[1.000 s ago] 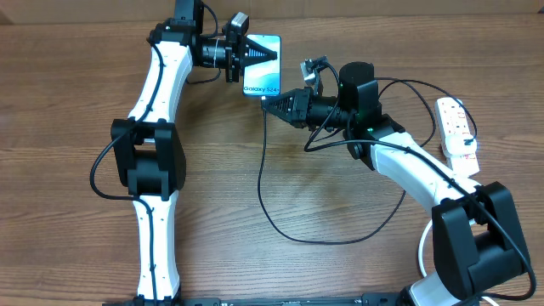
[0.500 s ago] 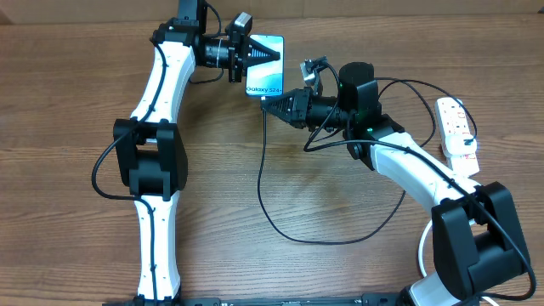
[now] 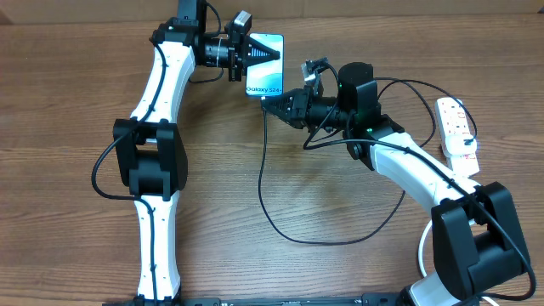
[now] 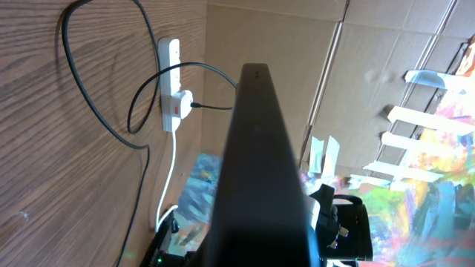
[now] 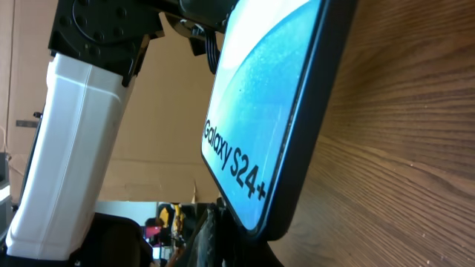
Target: Plug charger to phone and switch on socket
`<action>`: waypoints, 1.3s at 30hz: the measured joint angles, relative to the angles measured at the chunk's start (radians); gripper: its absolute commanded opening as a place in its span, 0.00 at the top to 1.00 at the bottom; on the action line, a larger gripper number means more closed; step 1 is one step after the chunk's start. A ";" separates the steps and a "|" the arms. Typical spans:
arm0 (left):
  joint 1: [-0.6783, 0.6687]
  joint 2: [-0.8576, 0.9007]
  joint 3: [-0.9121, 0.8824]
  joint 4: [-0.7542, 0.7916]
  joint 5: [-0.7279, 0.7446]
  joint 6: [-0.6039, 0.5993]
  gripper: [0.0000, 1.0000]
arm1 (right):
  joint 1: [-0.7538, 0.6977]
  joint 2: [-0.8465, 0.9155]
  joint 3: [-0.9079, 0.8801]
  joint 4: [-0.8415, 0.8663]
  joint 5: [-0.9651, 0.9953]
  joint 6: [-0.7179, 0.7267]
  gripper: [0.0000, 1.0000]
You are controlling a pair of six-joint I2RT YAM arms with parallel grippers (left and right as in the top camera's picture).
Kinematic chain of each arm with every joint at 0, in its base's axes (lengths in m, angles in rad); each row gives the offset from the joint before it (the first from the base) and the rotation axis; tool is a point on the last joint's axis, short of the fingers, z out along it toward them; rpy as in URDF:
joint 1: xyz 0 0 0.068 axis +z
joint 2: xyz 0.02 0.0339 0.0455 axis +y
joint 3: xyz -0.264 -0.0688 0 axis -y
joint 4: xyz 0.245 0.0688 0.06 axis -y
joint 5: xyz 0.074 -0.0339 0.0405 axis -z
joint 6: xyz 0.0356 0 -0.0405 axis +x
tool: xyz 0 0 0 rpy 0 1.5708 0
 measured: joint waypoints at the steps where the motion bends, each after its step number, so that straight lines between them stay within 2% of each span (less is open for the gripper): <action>1: 0.000 0.000 0.000 0.002 0.000 0.000 0.96 | 0.000 0.000 0.000 -0.001 0.003 0.004 0.96; 22: 0.007 0.000 0.000 0.007 -0.030 0.004 0.96 | 0.000 0.000 0.000 0.000 0.072 0.043 0.96; 32: 0.008 0.000 0.000 0.010 -0.035 0.003 0.96 | 0.001 0.000 0.000 0.010 0.082 0.106 0.96; 39: 0.014 0.000 0.000 0.010 -0.091 -0.034 0.96 | 0.021 0.000 0.000 0.010 0.157 0.141 0.96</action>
